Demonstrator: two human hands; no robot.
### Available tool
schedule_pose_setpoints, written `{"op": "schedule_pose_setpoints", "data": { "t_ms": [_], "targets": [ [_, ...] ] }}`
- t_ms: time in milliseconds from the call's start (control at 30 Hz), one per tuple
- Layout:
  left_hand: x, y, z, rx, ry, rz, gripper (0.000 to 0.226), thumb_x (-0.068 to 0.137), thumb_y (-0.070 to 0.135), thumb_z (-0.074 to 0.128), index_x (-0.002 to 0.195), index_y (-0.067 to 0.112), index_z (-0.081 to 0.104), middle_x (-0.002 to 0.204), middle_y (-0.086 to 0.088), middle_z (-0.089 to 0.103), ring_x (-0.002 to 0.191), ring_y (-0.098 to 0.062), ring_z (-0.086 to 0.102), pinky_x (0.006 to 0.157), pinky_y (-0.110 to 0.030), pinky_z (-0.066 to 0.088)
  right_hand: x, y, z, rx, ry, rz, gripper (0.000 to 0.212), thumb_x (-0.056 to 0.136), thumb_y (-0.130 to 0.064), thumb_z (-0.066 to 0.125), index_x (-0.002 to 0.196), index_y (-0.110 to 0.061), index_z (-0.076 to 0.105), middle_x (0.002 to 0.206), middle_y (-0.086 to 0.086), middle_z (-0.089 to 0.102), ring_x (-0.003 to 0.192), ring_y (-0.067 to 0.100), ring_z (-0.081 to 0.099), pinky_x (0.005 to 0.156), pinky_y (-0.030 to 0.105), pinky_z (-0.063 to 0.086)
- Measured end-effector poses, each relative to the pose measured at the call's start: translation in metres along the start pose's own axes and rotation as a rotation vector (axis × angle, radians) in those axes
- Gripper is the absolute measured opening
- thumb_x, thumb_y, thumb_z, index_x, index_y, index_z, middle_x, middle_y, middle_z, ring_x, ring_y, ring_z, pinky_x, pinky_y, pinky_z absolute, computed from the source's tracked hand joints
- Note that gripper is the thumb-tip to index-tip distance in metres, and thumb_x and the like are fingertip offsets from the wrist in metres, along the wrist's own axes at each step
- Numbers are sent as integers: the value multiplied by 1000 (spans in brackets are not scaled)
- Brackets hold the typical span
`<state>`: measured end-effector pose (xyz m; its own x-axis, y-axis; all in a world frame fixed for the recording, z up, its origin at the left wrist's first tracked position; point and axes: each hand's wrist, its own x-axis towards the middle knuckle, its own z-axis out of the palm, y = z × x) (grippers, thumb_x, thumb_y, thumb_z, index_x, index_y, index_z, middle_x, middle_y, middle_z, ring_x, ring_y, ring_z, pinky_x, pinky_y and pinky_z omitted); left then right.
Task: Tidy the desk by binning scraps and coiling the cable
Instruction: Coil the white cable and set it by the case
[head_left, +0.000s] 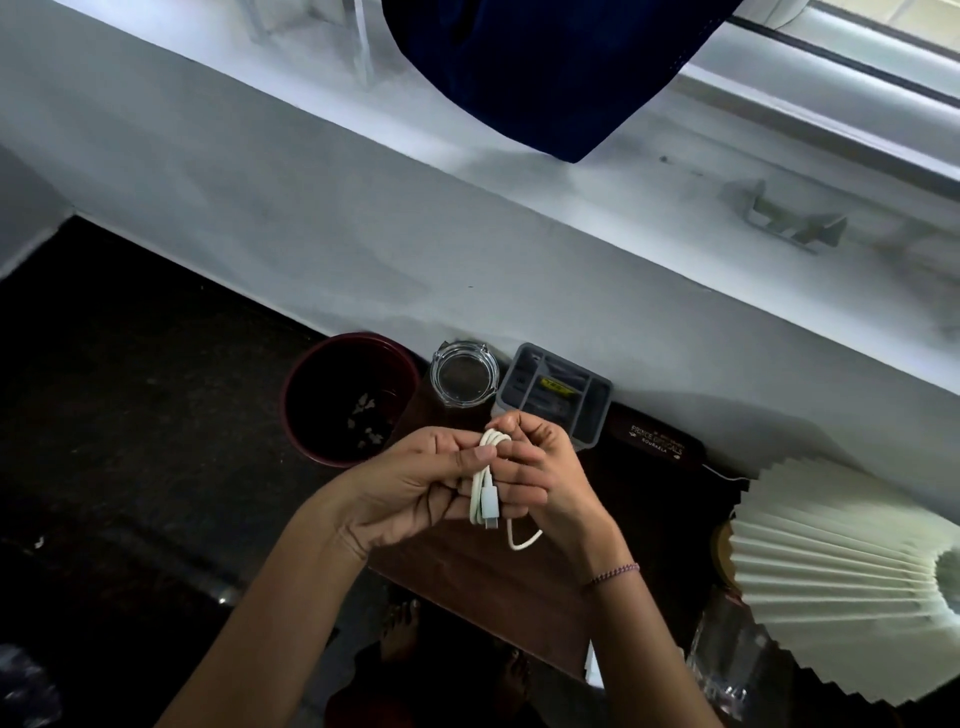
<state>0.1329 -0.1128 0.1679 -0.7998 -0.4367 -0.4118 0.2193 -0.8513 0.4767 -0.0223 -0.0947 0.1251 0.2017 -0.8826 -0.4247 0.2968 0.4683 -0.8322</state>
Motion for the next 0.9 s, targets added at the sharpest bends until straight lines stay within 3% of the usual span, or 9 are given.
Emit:
{"op": "schedule_pose_setpoints", "data": {
  "t_ms": [67, 167, 267, 333, 500, 600, 733, 900],
  "targets": [
    [7, 0, 1, 6, 8, 26, 34, 81, 17, 58, 109, -1, 66, 106, -20, 71, 96, -25, 70, 82, -33, 58, -3, 5, 1, 101, 55, 36, 29, 87, -1, 51, 73, -20, 66, 66, -6, 63, 55, 2, 60, 51, 13, 51],
    [16, 4, 1, 11, 52, 77, 31, 83, 16, 55, 108, 1, 67, 109, -18, 71, 100, -24, 69, 86, -34, 56, -8, 16, 7, 24, 197, 42, 22, 90, 4, 46, 95, -4, 66, 69, -6, 64, 57, 0, 60, 52, 11, 50],
    [25, 8, 3, -38, 170, 115, 32, 82, 12, 53, 107, -5, 63, 106, -20, 71, 99, -26, 69, 76, -30, 59, -19, 25, 17, -14, 286, 25, 29, 94, -7, 47, 72, -15, 63, 47, -10, 52, 39, -1, 44, 39, 11, 36],
    [33, 6, 5, -42, 279, 121, 28, 83, 10, 53, 105, -5, 61, 99, -17, 74, 92, -23, 72, 73, -27, 60, -24, 29, 22, -69, 328, 26, 33, 95, -13, 48, 65, -22, 59, 45, -10, 47, 38, 0, 38, 38, 13, 32],
    [46, -10, 5, -92, 449, 153, 19, 88, 4, 50, 101, -6, 61, 86, -13, 76, 80, -19, 74, 68, -26, 60, -30, 23, 22, -221, 349, 173, 28, 92, -20, 47, 70, -14, 64, 51, -2, 62, 49, 12, 56, 55, 30, 48],
    [51, -15, 0, -90, 541, 199, 17, 86, 3, 54, 98, -5, 62, 88, -14, 76, 78, -19, 74, 67, -25, 60, -35, 15, 16, -445, 275, 206, 25, 92, -22, 46, 79, -17, 66, 61, 0, 67, 62, 14, 64, 71, 38, 55],
    [57, -16, -7, -14, 631, 218, 16, 85, 5, 58, 97, -4, 63, 82, -10, 76, 78, -17, 74, 69, -24, 60, -41, 4, 19, -838, 205, 192, 18, 92, -29, 47, 93, -21, 64, 80, 3, 70, 73, 18, 64, 68, 38, 52],
    [64, -19, -5, 205, 677, 191, 9, 87, 4, 57, 91, -1, 64, 90, -13, 72, 68, -11, 73, 71, -23, 58, -47, -16, 19, -1280, 267, 122, 20, 87, -27, 53, 103, -21, 62, 99, 3, 68, 94, 27, 63, 72, 33, 45]
  ]
}}
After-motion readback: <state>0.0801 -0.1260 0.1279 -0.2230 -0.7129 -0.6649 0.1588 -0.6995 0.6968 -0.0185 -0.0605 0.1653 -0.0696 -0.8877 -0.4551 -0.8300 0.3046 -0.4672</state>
